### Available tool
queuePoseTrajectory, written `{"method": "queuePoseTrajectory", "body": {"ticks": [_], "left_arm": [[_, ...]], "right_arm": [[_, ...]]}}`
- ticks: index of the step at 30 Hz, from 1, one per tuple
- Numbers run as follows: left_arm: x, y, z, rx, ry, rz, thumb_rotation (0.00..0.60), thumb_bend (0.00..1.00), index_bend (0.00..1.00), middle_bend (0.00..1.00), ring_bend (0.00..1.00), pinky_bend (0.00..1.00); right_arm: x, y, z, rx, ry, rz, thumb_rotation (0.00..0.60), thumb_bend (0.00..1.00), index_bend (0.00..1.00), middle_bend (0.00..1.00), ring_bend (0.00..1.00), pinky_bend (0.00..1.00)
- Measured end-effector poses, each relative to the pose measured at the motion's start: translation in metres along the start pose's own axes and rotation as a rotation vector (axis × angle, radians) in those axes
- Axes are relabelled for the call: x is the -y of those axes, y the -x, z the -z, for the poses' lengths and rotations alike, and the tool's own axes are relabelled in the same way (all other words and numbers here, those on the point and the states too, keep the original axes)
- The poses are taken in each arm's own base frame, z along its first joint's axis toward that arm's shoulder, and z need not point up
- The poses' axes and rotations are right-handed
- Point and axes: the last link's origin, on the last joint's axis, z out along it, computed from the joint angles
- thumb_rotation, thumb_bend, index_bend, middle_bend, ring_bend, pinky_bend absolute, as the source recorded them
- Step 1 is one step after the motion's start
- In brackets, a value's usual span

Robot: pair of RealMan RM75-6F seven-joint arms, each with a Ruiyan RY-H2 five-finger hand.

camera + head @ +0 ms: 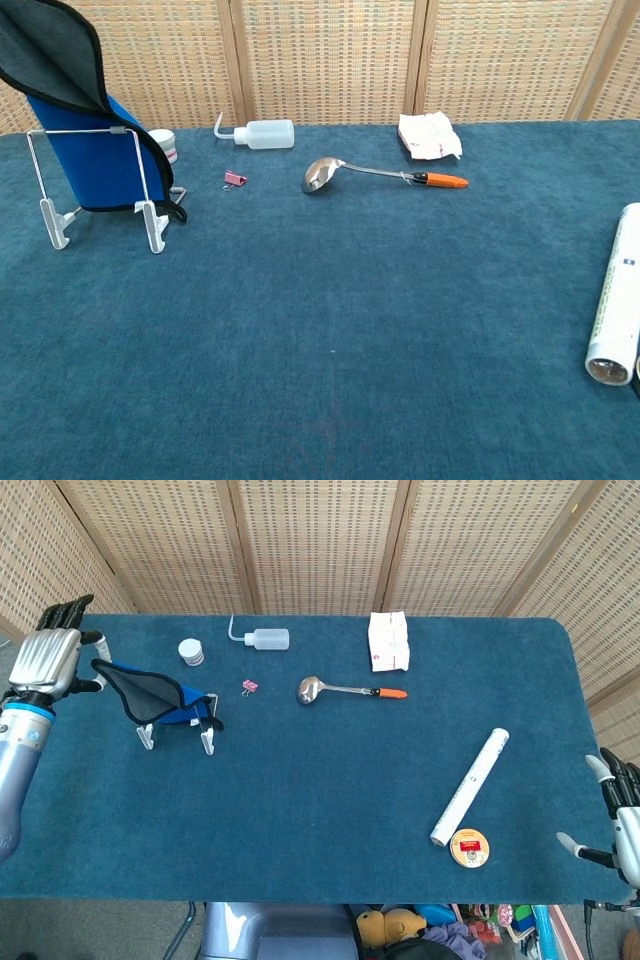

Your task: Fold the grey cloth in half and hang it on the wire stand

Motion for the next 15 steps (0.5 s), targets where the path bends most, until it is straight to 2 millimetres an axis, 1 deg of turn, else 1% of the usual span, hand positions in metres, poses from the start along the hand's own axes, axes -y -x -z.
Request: {"method": "queuePoseTrajectory", "body": {"ticks": [5,15], "left_arm": [[0.016,0.006,0.013,0.012,-0.005,0.022,0.600,0.75,0.85,0.00,0.00,0.00],[0.034,0.017,0.037,0.020,0.017,0.043,0.600,0.75,0.85,0.00,0.00,0.00]], "right_arm": [[0.003,-0.001,0.002,-0.002,-0.015,-0.004,0.600,0.00,0.00,0.00,0.00,0.00],[0.006,-0.004,0.008,-0.012,-0.038,-0.015,0.600,0.00,0.00,0.00,0.00,0.00]]}}
